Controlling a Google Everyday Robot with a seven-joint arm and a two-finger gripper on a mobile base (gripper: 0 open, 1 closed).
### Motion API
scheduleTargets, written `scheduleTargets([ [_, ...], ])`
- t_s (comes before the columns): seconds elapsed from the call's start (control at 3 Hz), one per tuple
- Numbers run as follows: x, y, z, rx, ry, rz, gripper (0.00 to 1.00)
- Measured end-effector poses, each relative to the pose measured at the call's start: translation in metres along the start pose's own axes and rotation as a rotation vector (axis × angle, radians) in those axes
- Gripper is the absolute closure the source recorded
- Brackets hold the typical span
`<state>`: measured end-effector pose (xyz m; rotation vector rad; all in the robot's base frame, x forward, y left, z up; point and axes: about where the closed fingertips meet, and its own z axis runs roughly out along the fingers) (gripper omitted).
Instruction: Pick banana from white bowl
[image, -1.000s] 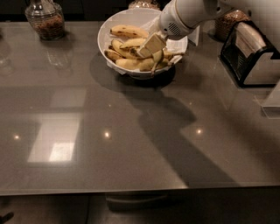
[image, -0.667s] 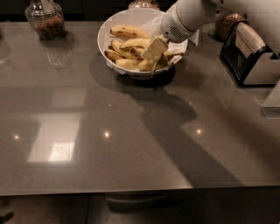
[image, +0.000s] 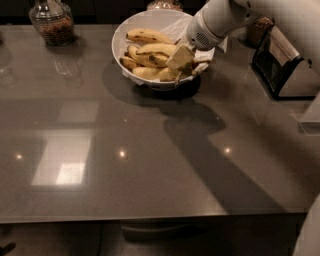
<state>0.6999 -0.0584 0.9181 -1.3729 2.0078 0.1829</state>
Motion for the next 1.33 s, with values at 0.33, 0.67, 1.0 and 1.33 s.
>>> scheduleTargets([
  [0.33, 0.002, -0.002, -0.002, 0.007, 0.003, 0.009, 0.88],
  [0.67, -0.006, -0.002, -0.018, 0.032, -0.034, 0.03, 1.0],
  [1.0, -0.018, 0.001, -0.042, 0.062, -0.097, 0.043, 1.0],
  [1.33, -0.027, 0.012, -0.069, 0.079, -0.163, 0.048, 1.0],
])
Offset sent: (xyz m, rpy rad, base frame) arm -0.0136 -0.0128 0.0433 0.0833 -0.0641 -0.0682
